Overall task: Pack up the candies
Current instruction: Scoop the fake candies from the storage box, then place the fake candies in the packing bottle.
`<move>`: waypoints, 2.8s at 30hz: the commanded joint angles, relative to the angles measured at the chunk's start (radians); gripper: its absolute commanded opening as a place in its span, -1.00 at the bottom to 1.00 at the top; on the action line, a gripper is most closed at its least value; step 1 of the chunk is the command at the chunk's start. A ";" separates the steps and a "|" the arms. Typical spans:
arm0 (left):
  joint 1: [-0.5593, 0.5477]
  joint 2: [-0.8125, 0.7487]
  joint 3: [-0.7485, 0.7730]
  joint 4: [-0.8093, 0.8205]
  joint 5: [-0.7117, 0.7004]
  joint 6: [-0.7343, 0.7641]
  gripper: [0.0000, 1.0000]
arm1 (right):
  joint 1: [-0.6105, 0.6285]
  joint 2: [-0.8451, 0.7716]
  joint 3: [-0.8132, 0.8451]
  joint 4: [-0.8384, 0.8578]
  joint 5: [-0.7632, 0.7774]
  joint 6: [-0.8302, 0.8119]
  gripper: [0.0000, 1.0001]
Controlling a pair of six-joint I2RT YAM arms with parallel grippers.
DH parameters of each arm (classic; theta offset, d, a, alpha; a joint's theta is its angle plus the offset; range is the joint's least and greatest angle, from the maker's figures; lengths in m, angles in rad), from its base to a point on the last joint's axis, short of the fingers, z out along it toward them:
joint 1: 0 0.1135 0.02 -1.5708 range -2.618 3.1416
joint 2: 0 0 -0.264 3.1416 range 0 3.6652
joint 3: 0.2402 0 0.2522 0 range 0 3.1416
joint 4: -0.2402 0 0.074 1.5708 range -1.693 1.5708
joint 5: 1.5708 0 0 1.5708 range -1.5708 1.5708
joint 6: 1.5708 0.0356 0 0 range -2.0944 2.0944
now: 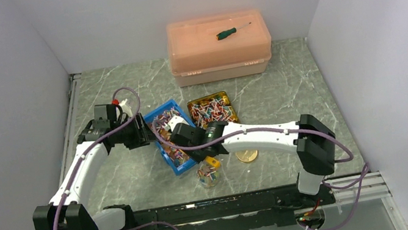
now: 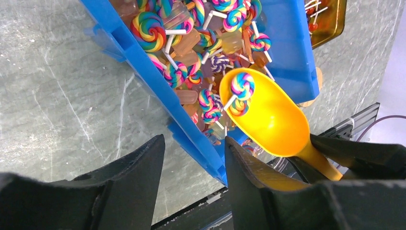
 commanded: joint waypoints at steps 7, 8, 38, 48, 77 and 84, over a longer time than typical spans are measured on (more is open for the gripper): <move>0.017 -0.023 0.004 0.035 0.005 0.005 0.26 | 0.054 -0.125 -0.069 0.059 0.039 0.017 -1.00; 0.018 -0.022 0.004 0.035 0.003 0.005 0.26 | 0.059 -0.134 -0.073 0.056 0.040 0.018 -1.00; 0.033 -0.022 0.006 0.044 -0.009 0.004 0.42 | 0.195 -0.422 -0.218 -0.183 -0.009 0.113 -1.00; 0.038 -0.035 0.003 0.046 -0.014 0.004 0.49 | 0.254 -0.469 -0.248 -0.292 -0.036 0.208 -1.00; 0.041 -0.087 -0.005 0.048 0.018 0.004 0.54 | 0.257 -0.276 -0.074 -0.560 -0.141 0.286 -1.00; 0.043 -0.095 -0.008 0.044 0.023 0.005 0.54 | 0.231 -0.242 -0.029 -0.608 -0.161 0.284 -1.00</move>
